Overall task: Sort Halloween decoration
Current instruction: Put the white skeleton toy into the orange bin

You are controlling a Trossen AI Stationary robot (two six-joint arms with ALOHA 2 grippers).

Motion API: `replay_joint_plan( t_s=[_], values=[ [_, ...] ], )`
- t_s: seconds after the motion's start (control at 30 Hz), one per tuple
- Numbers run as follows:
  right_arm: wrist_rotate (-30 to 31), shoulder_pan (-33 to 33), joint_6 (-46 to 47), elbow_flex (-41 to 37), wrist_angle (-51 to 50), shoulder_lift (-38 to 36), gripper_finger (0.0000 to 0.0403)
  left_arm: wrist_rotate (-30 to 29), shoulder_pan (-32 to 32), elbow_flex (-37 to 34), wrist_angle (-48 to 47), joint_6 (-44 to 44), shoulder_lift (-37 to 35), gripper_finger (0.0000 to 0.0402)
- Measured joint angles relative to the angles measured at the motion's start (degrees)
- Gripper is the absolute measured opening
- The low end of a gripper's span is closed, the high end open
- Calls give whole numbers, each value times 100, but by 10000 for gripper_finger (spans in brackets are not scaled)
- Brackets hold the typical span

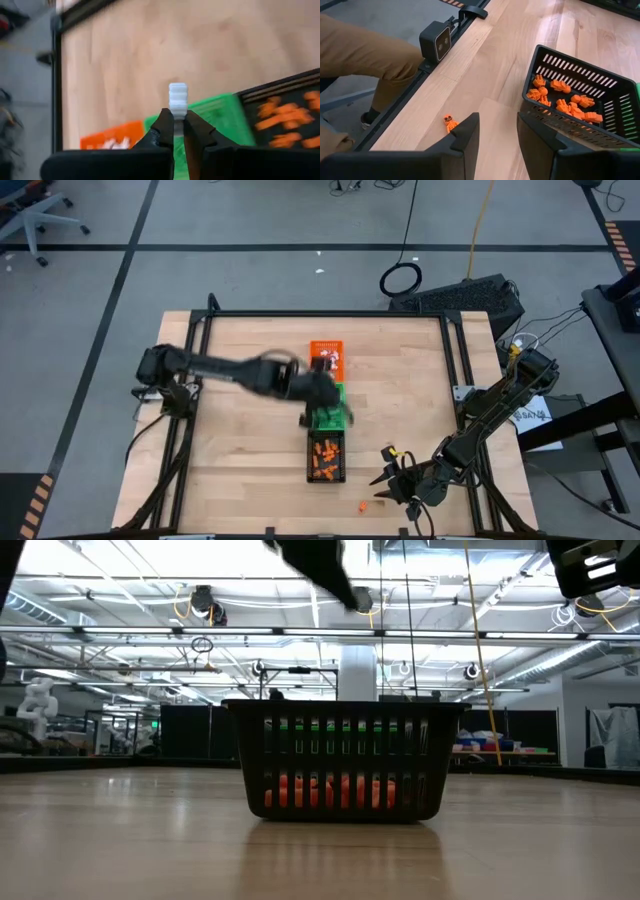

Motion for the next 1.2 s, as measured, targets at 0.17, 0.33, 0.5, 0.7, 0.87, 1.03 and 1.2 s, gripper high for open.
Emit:
replay_joint_plan(
  t_s=[0.17,0.33,0.5,0.7,0.87,1.03,1.2],
  values=[
    [3,0,-3,0,-43,0,118,713,1206,-356,53,8,-1,11],
    [13,-2,-12,-157,13,0,118,1031,2058,-1055,808,-133,-3,11],
    [167,-2,223,-368,30,0,118,1092,2461,-1748,1862,-671,-3,11],
    [179,-7,399,-448,57,0,118,1095,2545,-2293,2550,-687,-1,11],
    [179,-19,384,-448,175,0,118,1095,2549,-2492,2722,-679,58,11],
    [181,-59,77,-448,483,0,118,1050,2533,-2520,3087,-690,469,11],
    [176,-149,-151,-449,744,-1,118,559,2455,-2520,3012,-1010,708,11]
  ],
)
